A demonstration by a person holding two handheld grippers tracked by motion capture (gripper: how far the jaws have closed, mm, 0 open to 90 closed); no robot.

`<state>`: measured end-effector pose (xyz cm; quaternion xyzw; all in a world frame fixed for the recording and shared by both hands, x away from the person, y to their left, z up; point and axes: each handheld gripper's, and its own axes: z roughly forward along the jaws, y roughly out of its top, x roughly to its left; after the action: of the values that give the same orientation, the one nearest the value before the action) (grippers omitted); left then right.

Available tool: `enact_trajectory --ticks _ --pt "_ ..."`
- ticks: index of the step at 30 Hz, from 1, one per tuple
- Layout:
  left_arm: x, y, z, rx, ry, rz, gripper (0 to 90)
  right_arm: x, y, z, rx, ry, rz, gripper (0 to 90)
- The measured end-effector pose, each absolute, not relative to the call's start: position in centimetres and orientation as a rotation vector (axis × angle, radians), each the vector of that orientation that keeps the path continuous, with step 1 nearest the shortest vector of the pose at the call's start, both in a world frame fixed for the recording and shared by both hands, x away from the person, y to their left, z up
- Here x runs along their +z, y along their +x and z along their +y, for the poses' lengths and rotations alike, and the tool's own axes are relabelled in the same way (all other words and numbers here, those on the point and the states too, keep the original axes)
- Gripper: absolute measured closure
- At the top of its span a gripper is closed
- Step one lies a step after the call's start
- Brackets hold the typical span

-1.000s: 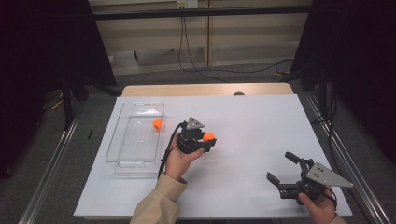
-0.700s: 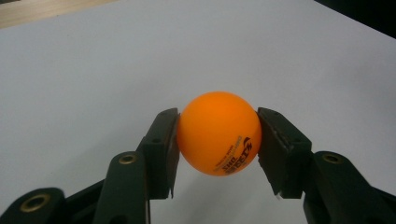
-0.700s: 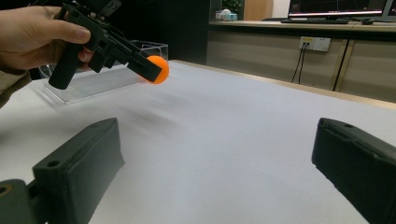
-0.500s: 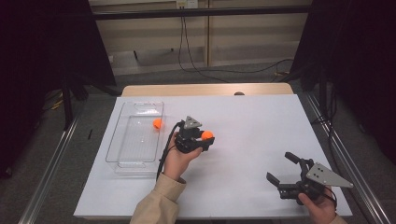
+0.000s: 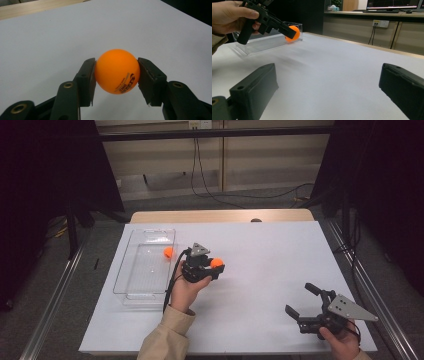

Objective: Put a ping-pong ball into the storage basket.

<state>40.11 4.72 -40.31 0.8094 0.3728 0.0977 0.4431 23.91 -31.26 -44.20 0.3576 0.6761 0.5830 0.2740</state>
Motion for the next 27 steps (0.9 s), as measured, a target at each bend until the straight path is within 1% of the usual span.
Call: enact_trajectory --ticks 27 --pt "-39.5 40.3 6.6 0.262 1.966 0.981 50.8 -44.2 23.9 -31.2 1.571 0.965 1.816 1.4"
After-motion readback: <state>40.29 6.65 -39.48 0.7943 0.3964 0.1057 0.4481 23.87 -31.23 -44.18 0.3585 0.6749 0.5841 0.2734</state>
